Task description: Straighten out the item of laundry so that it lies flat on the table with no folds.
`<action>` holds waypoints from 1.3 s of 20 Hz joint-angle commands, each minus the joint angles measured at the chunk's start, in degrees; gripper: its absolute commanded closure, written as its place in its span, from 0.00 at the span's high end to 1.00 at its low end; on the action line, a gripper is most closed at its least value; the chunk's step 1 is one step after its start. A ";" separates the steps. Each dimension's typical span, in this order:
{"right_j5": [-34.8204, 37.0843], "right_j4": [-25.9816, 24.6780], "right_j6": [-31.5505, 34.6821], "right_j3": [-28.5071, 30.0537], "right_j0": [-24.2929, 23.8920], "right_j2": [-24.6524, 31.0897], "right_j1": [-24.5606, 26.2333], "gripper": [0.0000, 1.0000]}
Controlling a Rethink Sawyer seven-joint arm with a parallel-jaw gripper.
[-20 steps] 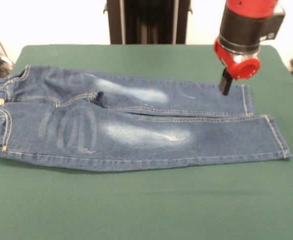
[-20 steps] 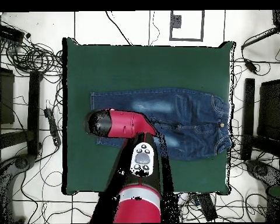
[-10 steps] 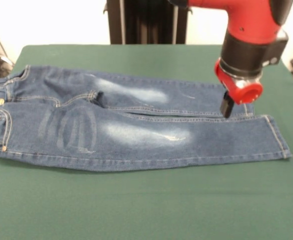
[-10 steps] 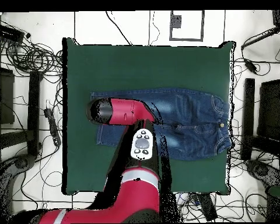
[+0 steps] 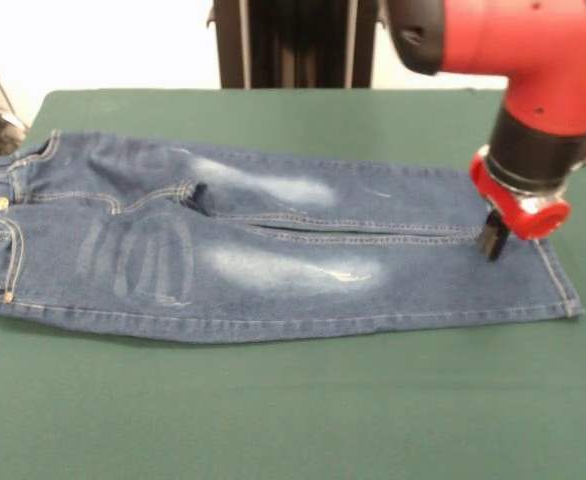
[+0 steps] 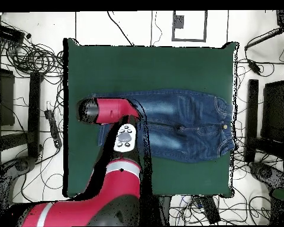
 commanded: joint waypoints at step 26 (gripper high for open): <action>-5.73 -1.04 2.13 18.46 -3.15 2.31 -8.07 0.00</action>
